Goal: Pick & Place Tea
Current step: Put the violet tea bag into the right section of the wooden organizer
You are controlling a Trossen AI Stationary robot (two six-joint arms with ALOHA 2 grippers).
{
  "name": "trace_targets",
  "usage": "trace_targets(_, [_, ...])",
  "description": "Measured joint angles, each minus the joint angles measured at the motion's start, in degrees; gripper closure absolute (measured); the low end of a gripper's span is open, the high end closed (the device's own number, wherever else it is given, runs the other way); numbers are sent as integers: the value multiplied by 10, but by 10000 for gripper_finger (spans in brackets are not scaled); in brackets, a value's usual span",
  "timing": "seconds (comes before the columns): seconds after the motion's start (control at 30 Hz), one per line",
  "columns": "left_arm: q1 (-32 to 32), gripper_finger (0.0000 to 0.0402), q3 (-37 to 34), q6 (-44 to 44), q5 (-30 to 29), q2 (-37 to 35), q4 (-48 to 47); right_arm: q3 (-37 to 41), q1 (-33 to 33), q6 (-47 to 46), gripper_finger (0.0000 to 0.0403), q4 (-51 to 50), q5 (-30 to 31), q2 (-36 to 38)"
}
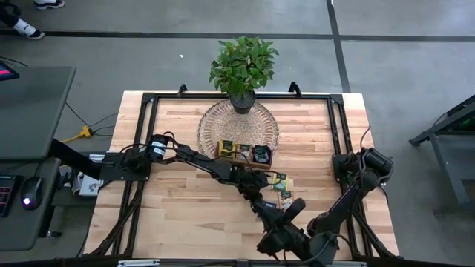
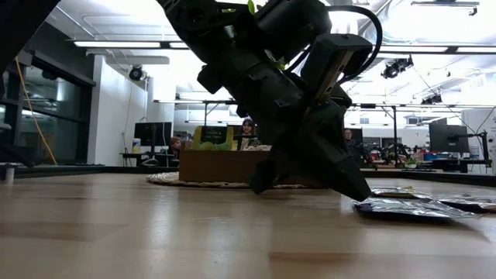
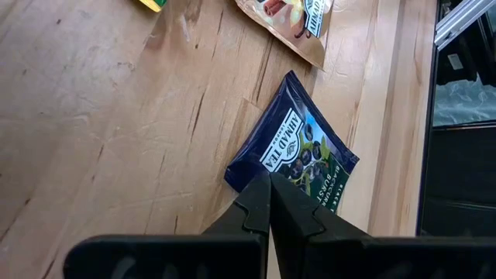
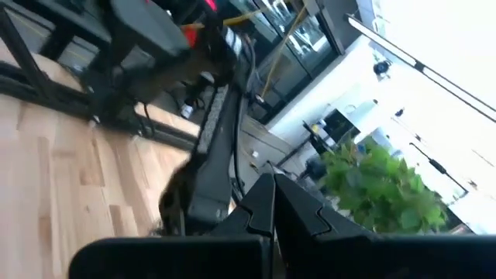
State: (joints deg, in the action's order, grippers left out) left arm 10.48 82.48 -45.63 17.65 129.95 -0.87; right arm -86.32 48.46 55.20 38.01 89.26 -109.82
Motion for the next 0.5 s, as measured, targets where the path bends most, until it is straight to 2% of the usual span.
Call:
trace_targets(0.13, [0,401,0,0,0,0,1,-43,-8,-32,402,-40,-76,0])
trace_targets(0.2, [0,401,0,0,0,0,1,-70,-18,-93,402,-123,-126,0])
trace_targets(0.27, [0,401,0,0,1,0,2,-106,-31,-219,403,-296,-212,0])
trace_targets(0.33, [0,401,0,0,1,0,2,-154,-53,-398,403,-526,-362,-2])
trace_targets(0.4, [0,401,0,3,2,0,4,-202,-80,-558,403,-701,-496,-16])
trace_targets(0.43, [0,401,0,4,3,0,7,-221,-89,-606,403,-767,-538,-25])
trace_targets(0.5, [0,401,0,4,6,0,9,-246,-101,-636,403,-852,-586,-38])
